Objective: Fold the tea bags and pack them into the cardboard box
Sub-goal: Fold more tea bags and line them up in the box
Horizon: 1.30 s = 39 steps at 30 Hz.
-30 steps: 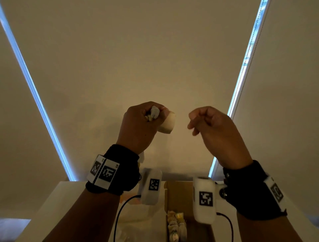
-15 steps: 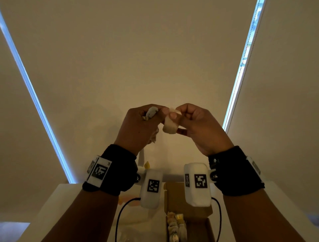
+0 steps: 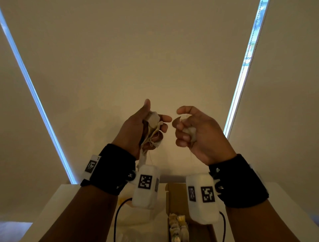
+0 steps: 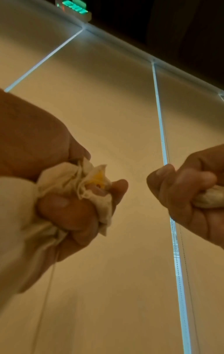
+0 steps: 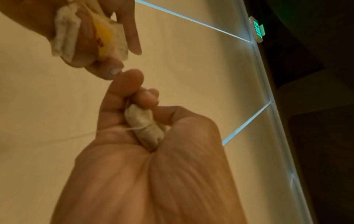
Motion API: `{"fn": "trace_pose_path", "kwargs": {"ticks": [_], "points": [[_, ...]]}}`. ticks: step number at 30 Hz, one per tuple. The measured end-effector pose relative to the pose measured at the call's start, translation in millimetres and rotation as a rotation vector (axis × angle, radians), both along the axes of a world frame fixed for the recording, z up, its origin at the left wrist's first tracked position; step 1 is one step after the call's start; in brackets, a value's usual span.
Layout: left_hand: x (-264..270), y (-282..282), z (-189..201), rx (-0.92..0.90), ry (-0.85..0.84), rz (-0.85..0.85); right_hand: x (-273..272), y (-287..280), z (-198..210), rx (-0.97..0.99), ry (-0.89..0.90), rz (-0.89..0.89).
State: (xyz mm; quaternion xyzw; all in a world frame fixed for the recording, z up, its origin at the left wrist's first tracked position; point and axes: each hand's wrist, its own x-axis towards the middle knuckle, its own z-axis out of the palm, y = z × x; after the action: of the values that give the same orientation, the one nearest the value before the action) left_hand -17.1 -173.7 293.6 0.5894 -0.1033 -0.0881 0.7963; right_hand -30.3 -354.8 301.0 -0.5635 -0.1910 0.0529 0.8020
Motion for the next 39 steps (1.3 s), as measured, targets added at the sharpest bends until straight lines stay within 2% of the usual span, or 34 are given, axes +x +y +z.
{"fn": "trace_pose_path", "kwargs": {"ticks": [5, 10, 14, 17, 21, 24, 29, 31, 34, 36, 39], "points": [[-3, -3, -1, 0.180, 0.020, -0.024, 5, 1, -3, -0.267, -0.066, -0.069], [-4, -4, -3, 0.214, -0.024, -0.057, 4, 4, -6, -0.617, -0.217, -0.196], [-4, -7, -4, 0.201, -0.038, -0.061, 8, 4, -9, -0.577, -0.310, -0.227], [-3, -10, -7, 0.205, -0.053, -0.080, 10, 5, -10, -0.515, -0.275, -0.181], [0, -6, -15, 0.270, -0.036, -0.160, 16, 1, -7, -0.299, -0.190, -0.215], [5, -2, -24, 0.299, -0.083, -0.197, 19, -4, -3, -0.165, -0.203, -0.242], [10, 4, -41, 0.349, -0.121, -0.167, 24, -12, 8, -0.069, -0.221, -0.311], [9, 8, -46, 0.398, -0.093, -0.108, 26, -17, 11, -0.065, -0.228, -0.312], [10, 11, -48, 0.486, -0.066, 0.140, 28, -23, 12, -0.142, -0.209, -0.308], [12, 11, -46, 0.530, -0.177, 0.377, 28, -25, 12, -0.245, -0.190, -0.290], [9, 8, -32, 0.571, -0.494, 0.642, 29, -24, 10, -0.339, -0.156, -0.282]]}}
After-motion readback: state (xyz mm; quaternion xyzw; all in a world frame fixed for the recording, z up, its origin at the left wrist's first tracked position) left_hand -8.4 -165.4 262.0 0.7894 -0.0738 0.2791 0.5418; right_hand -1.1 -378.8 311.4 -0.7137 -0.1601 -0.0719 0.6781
